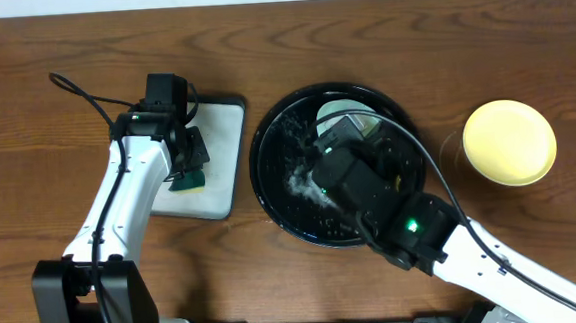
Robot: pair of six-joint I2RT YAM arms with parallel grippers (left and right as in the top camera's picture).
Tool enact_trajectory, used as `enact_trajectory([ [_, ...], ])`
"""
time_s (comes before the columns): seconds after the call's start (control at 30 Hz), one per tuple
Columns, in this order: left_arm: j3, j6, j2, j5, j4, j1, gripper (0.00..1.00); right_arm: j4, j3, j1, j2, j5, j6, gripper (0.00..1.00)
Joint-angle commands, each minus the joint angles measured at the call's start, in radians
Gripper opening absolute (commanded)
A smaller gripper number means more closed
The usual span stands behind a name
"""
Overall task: Clean dirty plates on tray and stack at the side
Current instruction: 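Lift the red-marked plate off the black tray with the right gripper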
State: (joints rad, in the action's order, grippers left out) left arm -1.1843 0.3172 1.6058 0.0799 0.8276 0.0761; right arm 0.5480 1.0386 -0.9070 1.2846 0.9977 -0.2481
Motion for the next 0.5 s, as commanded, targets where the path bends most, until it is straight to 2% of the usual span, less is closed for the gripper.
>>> enact_trajectory([
  [0.0,0.005,0.005,0.003,-0.002,0.002,-0.004,0.27,-0.006,0.01,-0.026,-0.012,0.063,-0.016,0.01],
  [0.47,0.005,0.005,0.003,-0.002,0.002,-0.004,0.27,-0.006,0.01,-0.05,-0.012,0.14,-0.016,0.01],
])
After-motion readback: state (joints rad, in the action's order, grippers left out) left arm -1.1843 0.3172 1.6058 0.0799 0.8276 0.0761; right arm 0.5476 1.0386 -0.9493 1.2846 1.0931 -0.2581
